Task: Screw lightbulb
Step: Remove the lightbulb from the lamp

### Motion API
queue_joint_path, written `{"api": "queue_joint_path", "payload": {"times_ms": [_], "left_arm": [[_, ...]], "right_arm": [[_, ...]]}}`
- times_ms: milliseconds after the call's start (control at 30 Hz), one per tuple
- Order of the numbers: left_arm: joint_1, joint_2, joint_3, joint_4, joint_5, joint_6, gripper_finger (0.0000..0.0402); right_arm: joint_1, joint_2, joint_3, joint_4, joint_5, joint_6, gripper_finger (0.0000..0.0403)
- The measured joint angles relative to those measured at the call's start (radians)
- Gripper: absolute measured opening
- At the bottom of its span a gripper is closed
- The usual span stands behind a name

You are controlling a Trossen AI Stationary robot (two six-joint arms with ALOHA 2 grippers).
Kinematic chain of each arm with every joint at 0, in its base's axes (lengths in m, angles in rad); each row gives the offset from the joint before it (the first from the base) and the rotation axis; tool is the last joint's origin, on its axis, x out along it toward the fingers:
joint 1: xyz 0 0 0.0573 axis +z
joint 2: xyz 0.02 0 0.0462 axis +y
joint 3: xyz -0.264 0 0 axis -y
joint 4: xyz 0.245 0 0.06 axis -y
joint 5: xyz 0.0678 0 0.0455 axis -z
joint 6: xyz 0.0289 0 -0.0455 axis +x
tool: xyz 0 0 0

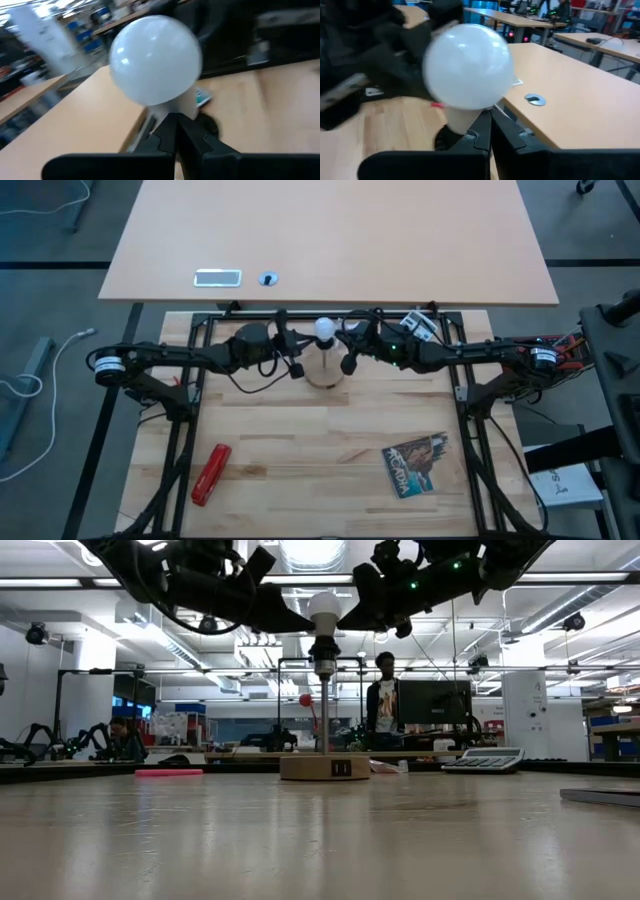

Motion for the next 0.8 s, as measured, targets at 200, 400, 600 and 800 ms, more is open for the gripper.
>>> {"api": "queue_joint_path", "payload": {"times_ms": [200,400,600,800], "left_arm": [[-0.004,0.000,0.000,0.013,0.073,-0.023,0.0000],[-0.017,-0.010,0.000,0.013,0.054,-0.043,0.0000],[-0.019,-0.028,0.000,-0.057,-0.052,-0.045,0.0000],[-0.017,-0.004,0.000,-0.004,-0.163,-0.052,0.0000]], "right_arm": [[-0.001,0.000,0.000,-0.003,0.001,-0.013,0.0000],[0.001,0.000,0.000,-0.040,0.042,-0.030,0.0000],[0.001,0.000,-0.001,-0.077,0.050,-0.019,0.0000],[0.004,0.000,-0.002,-0.083,0.017,0.010,0.0000]]}}
